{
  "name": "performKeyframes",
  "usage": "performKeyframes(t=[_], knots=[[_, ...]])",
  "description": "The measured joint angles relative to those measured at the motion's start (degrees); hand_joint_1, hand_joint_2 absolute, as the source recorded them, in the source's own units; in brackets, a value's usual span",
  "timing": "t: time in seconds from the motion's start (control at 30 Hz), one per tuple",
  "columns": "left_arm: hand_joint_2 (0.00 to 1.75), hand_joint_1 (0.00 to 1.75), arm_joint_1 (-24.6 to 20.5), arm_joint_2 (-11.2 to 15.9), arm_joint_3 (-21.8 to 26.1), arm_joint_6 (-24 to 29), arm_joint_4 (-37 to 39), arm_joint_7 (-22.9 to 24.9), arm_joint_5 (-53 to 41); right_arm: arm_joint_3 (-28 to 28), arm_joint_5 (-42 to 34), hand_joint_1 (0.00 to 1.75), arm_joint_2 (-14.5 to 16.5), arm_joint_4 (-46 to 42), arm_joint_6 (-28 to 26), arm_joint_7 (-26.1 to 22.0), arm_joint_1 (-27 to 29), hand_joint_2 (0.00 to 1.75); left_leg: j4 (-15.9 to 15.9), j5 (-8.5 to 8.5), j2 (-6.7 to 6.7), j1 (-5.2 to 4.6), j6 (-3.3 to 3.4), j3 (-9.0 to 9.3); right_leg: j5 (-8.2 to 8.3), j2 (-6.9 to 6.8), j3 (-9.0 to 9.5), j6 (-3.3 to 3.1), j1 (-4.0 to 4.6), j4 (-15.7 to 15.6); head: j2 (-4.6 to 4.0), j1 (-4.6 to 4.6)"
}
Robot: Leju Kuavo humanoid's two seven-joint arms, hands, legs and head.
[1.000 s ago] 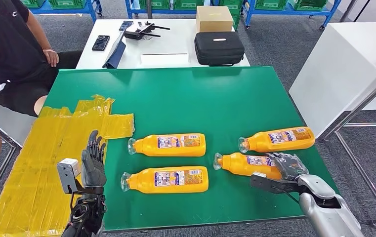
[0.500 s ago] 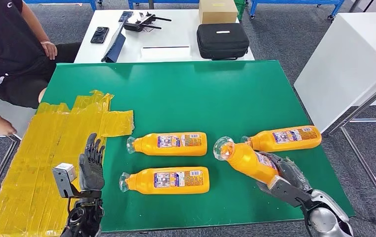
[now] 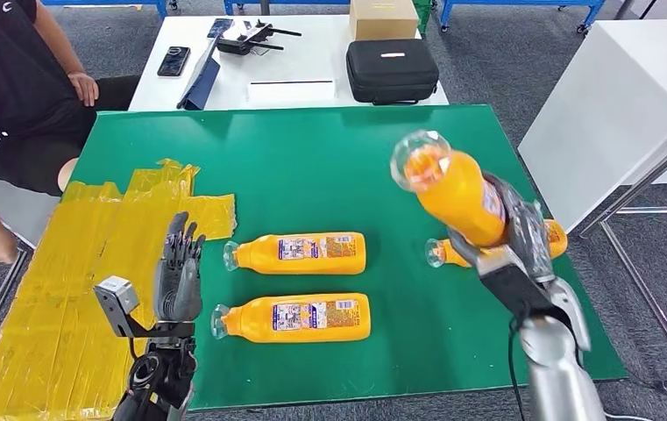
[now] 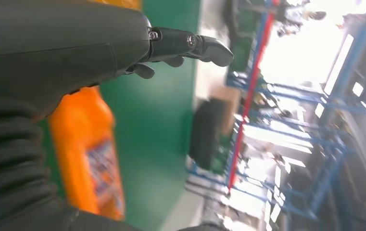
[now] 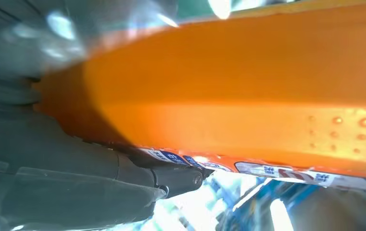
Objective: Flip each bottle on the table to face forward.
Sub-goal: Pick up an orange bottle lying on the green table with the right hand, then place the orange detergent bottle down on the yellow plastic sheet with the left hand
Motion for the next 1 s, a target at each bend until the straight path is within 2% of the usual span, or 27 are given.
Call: performKeyframes(t=[0.07,0.2,0.3,0.47,0.67,0.8,1.0], knots=[[1.75,0.0,-2.02,-0.47,-2.31,1.42,-0.22,0.03,0.8,3.65,-0.32,1.75,3.62,11.83,-3.71,-0.16,-8.73,1.75,0.01,0.3,0.15,-0.01,-0.05,-0.26,0.34,0.15,-0.38,0.01,-0.01,0.03,0.0,0.0],[1.75,0.0,-4.61,-0.64,-5.04,3.8,-0.23,-0.28,1.85,10.47,-0.28,1.75,10.95,29.93,-4.13,1.35,-20.21,1.75,0.02,0.82,-0.06,0.02,-0.23,-0.71,0.59,-0.02,-0.88,-0.03,0.05,0.23,0.0,-0.03],[1.75,0.0,-5.39,-0.6,-5.85,4.12,-0.23,-0.37,2.19,14.32,0.99,1.75,15.25,38.08,-3.31,3.43,-24.39,1.75,0.01,0.95,-0.33,0.07,-0.33,-0.91,0.59,-0.29,-1.08,-0.08,0.09,0.39,0.0,-0.03],[1.75,0.0,-6.71,-0.44,-6.97,5.04,-0.23,-0.44,2.3,19.75,3.85,1.75,20.13,46.91,-2.94,6.73,-27.83,1.75,0.01,0.97,-0.3,0.14,-0.37,-1.11,0.59,-0.3,-1.31,-0.09,0.08,0.47,0.0,-0.03],[1.75,0.0,-7.33,-0.15,-7.17,8.05,-0.24,-0.99,3.05,30.52,-0.75,1.75,23.1,50.06,-4.12,10.47,-28.05,1.75,0.01,0.97,-0.3,0.14,-0.37,-1.2,0.59,-0.3,-1.42,-0.1,0.06,0.47,0.0,-0.01],[1.75,0.0,-7.22,0.27,-7.05,8.58,-0.55,-1.14,3.72,38.22,-4.04,1.75,23.45,50.69,-4.47,11.64,-27.68,1.75,0.0,0.97,-0.33,0.14,-0.37,-1.24,0.59,-0.32,-1.43,-0.1,0.06,0.47,0.0,-0.01],[1.75,0.0,-5.92,0.86,-6.94,8.97,-1.31,-1.17,4.65,46.64,-6.02,1.75,23.49,51.32,-5.27,12.51,-27.32,1.75,0.0,0.97,-0.29,0.14,-0.37,-1.25,0.59,-0.3,-1.47,-0.1,0.06,0.46,0.0,-0.02]])
